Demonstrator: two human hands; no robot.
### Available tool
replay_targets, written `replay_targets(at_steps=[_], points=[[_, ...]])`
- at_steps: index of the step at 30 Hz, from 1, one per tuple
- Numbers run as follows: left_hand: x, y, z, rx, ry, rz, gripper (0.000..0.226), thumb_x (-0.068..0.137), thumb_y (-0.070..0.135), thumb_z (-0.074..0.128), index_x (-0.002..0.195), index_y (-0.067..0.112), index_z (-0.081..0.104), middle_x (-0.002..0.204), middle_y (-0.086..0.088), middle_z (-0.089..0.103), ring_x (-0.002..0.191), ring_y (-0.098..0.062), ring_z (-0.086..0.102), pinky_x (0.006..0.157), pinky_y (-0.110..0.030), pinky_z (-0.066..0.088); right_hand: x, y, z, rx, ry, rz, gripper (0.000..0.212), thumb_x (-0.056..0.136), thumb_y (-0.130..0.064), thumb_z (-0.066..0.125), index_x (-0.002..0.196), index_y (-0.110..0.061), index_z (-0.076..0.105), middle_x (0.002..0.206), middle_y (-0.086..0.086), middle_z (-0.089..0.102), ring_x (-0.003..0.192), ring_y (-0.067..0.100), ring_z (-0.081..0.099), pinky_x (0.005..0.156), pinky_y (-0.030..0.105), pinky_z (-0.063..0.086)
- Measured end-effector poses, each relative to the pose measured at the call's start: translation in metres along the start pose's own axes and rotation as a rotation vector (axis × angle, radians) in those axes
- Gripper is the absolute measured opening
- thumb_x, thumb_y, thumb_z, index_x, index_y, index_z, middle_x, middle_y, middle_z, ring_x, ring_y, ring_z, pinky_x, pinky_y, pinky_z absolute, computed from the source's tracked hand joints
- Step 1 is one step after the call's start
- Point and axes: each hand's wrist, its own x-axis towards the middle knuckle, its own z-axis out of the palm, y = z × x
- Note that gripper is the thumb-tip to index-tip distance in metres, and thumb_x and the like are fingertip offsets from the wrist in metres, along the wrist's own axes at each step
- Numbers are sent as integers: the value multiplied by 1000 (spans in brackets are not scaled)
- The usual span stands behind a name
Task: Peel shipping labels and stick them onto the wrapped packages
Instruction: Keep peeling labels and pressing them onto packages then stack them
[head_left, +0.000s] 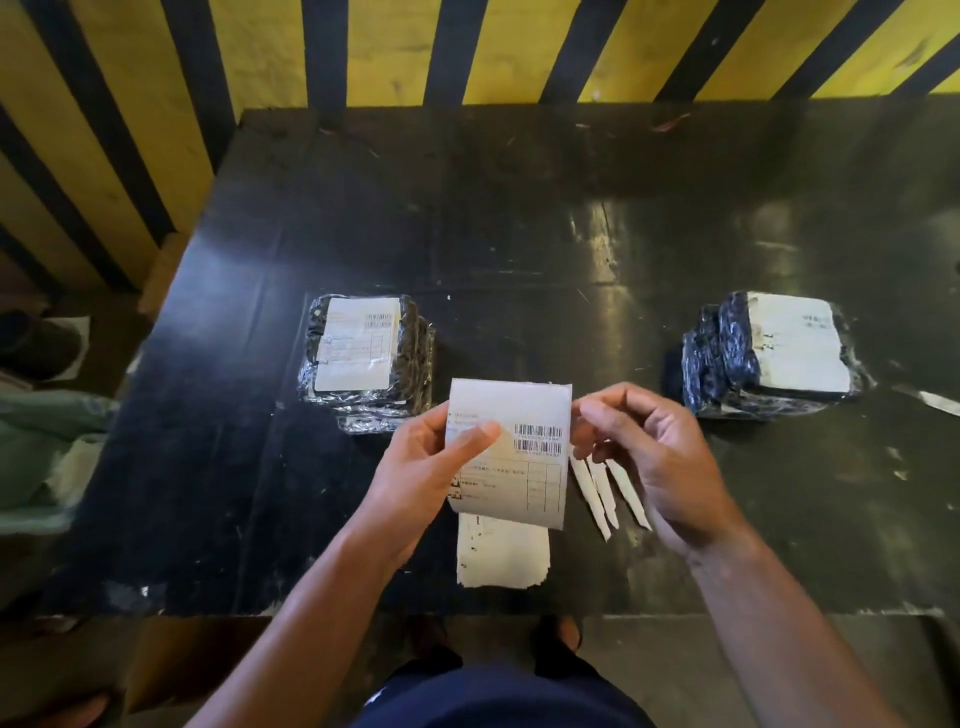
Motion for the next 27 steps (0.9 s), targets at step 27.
replay_targets(at_steps=[27], points=[[-4,19,4,174,286,163,31,91,30,78,119,26,66,109,3,75,107,-12,72,83,-22,55,18,-32,4,86,-159,84,22,99,-9,63,80,-9,72,70,9,65,64,13,58,64,23,48]])
